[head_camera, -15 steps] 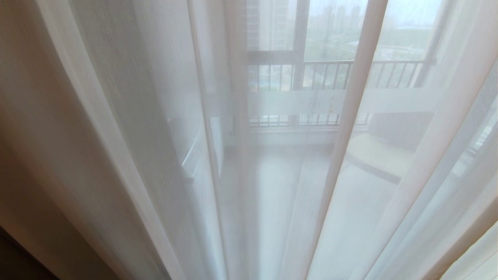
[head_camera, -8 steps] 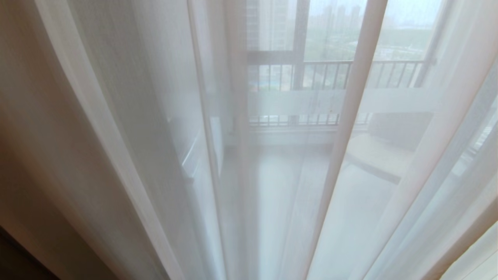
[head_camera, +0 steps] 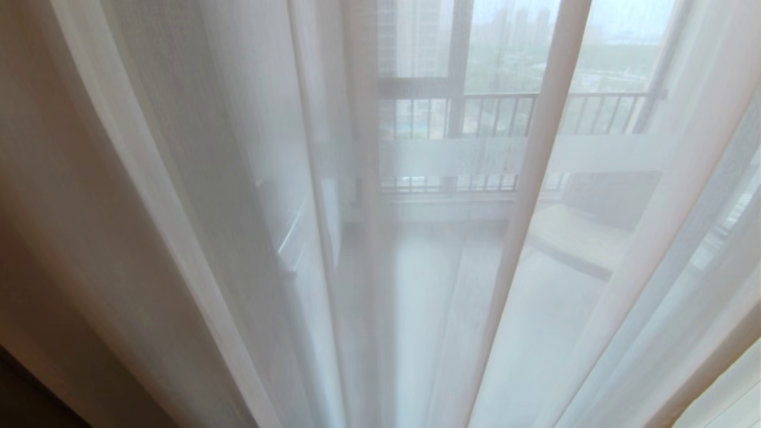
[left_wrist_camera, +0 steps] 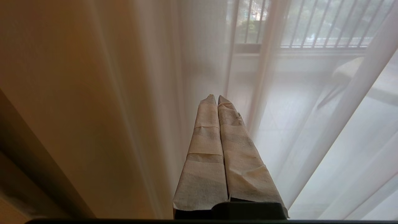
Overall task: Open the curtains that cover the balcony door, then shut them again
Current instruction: Close the outer curtains on both sides
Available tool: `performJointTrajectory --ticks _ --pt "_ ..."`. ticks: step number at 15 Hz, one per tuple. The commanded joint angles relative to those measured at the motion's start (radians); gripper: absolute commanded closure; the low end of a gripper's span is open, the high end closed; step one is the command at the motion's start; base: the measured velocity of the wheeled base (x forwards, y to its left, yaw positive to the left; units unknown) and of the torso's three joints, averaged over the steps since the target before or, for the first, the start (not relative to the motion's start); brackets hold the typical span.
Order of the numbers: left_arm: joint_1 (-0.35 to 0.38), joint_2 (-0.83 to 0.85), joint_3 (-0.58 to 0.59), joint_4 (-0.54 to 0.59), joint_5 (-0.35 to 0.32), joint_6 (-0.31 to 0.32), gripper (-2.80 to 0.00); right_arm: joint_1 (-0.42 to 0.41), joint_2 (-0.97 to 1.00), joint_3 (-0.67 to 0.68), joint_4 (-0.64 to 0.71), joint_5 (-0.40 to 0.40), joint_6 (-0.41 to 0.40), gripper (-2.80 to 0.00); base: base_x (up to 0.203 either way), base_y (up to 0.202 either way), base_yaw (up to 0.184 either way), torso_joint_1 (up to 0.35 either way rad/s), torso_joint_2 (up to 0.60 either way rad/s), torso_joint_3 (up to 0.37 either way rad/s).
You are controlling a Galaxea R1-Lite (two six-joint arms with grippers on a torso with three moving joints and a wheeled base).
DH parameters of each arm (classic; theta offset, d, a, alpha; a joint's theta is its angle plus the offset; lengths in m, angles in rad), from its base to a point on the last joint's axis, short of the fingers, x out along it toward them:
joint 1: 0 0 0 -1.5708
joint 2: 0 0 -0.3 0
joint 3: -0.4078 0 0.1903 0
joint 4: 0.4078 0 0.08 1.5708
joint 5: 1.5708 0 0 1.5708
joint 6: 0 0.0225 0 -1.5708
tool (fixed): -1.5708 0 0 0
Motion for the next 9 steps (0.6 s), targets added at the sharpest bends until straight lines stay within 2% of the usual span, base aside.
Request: performJointTrajectory --ticks 1,6,9 --pt "0.000 -0.001 0.000 -0.001 0.005 0.002 0.00 0.000 0.000 0.000 0.000 0.001 0.000 0.00 0.000 0.000 0.000 0.000 0.00 0.000" --pt "0.000 0.009 -0.117 0.035 0.018 -0.038 0.00 0.000 0.000 0.000 0.001 0.000 -0.002 0.00 0.000 0.000 0.000 0.000 0.00 0.000" --pt "0.000 0.056 -0.192 0.039 0.112 -0.041 0.00 0.000 0.000 0.000 0.000 0.001 -0.002 0.00 0.000 0.000 0.000 0.000 0.00 0.000"
